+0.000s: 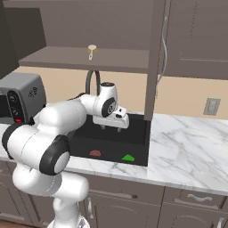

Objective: Pick up the dish brush and sponge from the sink, and place them back in the cabinet, and close the cabinet doors.

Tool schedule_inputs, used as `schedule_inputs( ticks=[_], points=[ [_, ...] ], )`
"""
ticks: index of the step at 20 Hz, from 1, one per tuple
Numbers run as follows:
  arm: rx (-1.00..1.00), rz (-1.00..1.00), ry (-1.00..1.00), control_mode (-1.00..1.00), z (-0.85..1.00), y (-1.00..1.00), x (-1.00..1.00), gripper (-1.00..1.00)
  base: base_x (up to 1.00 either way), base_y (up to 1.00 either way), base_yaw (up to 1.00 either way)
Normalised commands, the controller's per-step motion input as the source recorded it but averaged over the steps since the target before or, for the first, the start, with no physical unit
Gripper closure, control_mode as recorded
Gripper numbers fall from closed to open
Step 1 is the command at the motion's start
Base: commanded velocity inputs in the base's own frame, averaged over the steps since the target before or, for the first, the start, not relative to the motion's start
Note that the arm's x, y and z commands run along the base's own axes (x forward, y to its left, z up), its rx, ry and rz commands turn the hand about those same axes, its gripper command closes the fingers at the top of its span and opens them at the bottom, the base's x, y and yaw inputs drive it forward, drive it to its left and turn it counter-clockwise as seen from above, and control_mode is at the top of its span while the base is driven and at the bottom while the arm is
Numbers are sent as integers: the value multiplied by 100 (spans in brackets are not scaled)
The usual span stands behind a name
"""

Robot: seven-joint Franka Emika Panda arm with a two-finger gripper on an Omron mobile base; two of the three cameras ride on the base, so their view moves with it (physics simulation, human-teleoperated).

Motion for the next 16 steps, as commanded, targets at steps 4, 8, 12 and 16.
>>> schedule_inputs(
  ticks=[4,8,12,16],
  points=[
    [0,0,0,-100,-17,-4,18,-100,0,0,0],
    [0,0,0,-100,-20,-1,19,-100,0,0,0],
    [0,0,0,-100,-14,0,22,-100,0,0,0],
    [0,0,0,-100,-16,-2,15,-100,0,0,0]
  ],
)
